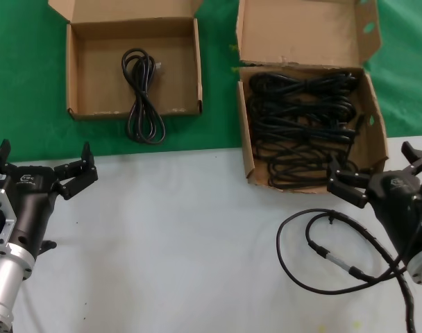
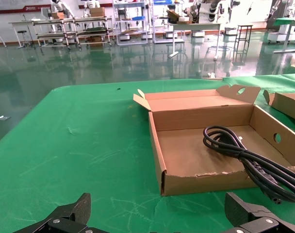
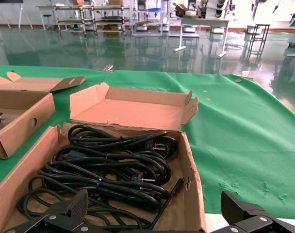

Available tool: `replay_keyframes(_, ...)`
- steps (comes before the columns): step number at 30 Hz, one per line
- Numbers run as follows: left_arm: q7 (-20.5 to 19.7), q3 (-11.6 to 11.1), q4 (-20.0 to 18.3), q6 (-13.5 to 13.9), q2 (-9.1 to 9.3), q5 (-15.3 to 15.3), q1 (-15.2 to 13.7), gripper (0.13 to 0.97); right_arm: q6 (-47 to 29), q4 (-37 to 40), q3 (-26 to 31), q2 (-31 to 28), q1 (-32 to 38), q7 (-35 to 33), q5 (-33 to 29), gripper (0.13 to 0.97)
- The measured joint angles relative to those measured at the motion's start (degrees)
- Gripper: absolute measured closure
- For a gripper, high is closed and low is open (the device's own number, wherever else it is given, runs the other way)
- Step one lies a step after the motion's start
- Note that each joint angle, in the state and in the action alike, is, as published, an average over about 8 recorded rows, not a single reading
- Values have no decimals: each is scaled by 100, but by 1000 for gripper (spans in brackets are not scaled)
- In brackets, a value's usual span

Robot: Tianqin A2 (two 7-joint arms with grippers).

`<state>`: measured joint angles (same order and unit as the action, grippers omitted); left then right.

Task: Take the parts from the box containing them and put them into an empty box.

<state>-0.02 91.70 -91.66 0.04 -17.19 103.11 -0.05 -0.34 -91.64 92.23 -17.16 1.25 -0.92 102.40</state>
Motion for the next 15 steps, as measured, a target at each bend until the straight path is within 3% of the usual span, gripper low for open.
replay_keyframes(15,0,0,0,0,0,0,0,132,0,0,0,0,0,0,0,129)
